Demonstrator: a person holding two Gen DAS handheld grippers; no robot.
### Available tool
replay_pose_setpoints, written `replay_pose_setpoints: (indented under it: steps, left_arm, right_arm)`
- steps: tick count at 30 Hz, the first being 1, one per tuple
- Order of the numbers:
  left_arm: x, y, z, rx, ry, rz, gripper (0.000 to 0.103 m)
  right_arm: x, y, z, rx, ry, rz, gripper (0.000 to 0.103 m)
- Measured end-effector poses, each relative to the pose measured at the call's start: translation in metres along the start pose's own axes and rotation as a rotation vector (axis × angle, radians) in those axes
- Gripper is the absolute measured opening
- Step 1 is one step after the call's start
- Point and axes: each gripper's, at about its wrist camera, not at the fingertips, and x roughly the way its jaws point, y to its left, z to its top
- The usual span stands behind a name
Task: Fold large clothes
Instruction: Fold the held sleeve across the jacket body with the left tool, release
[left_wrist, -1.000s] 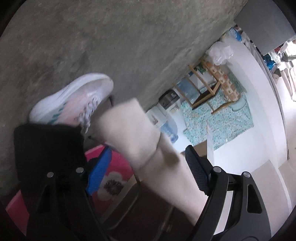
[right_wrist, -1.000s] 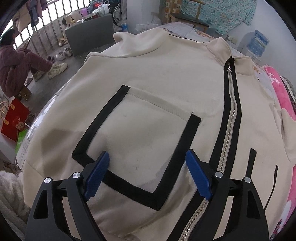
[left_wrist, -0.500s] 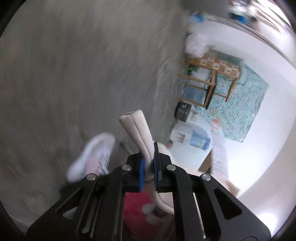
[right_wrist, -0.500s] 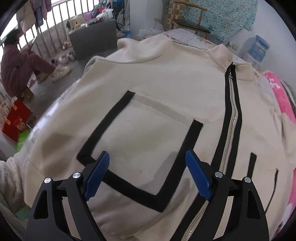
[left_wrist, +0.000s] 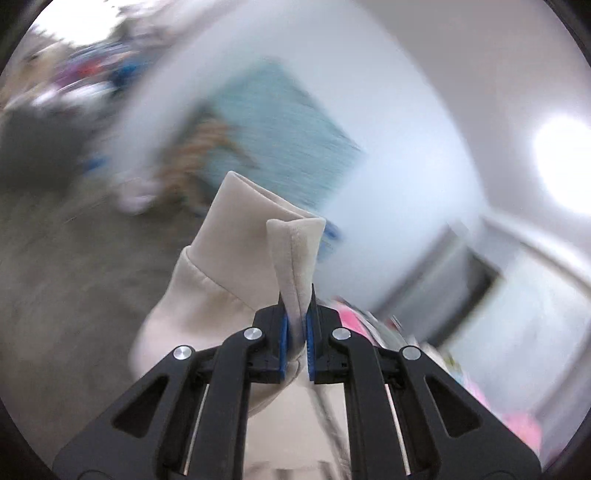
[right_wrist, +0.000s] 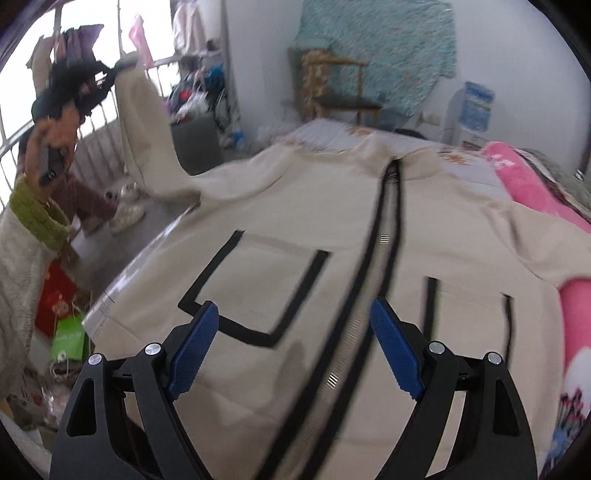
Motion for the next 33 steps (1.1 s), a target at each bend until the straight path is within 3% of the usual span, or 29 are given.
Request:
replay_pose_setpoints:
  steps: [3, 6, 9, 11, 12, 14, 18, 23, 27, 29, 33]
  left_arm:
    - [0.048, -0.094, -0.027, 0.173, 0.103, -0.079, 0.007]
    - [0.095, -0.145, -0.077, 0.269, 0.246, -0.104, 0.007]
    - [0.141, -0.157, -0.140, 0.284, 0.438, -0.076, 0.012]
    - [0.161, -0.149, -0.177, 0.271, 0.572, -0.037, 0.036]
    - [0.169, -0.139, -0.196, 0.252, 0.634, -0.006, 0.038]
    - [0.162, -0.128, -0.215, 0.220, 0.686, 0.004, 0.041]
    - [0.130, -0.116, -0.227, 0.226, 0.642, 0.020, 0.051]
    - [0.091, -0.106, -0.230, 0.328, 0.567, 0.202, 0.052]
    - [0.070, -0.091, -0.253, 0.360, 0.574, 0.294, 0.052]
    - [0.065, -0.085, -0.266, 0.388, 0.586, 0.341, 0.052]
    - [0.071, -0.074, -0.286, 0.452, 0.609, 0.450, 0.051]
  right_arm:
    - [-0.026, -0.017, -0.012, 0.044, -0.043, -0.020, 0.082]
    - [-0.046, -0.037, -0.028, 0.104, -0.068, -0.036, 0.082]
    - [-0.056, -0.059, -0.044, 0.181, -0.060, -0.039, 0.082]
    - [-0.056, -0.078, -0.054, 0.236, -0.025, -0.036, 0.082]
    - [-0.054, -0.086, -0.057, 0.259, 0.002, -0.028, 0.082]
    - [-0.052, -0.100, -0.059, 0.296, 0.034, -0.012, 0.082]
    - [-0.054, -0.127, -0.043, 0.330, 0.052, 0.049, 0.082]
    - [-0.052, -0.151, -0.007, 0.355, 0.067, 0.168, 0.082]
    - [-0.004, -0.167, 0.017, 0.476, 0.176, 0.318, 0.081]
    - [0.030, -0.173, 0.022, 0.525, 0.255, 0.348, 0.070]
    - [0.086, -0.181, 0.020, 0.614, 0.377, 0.359, 0.058]
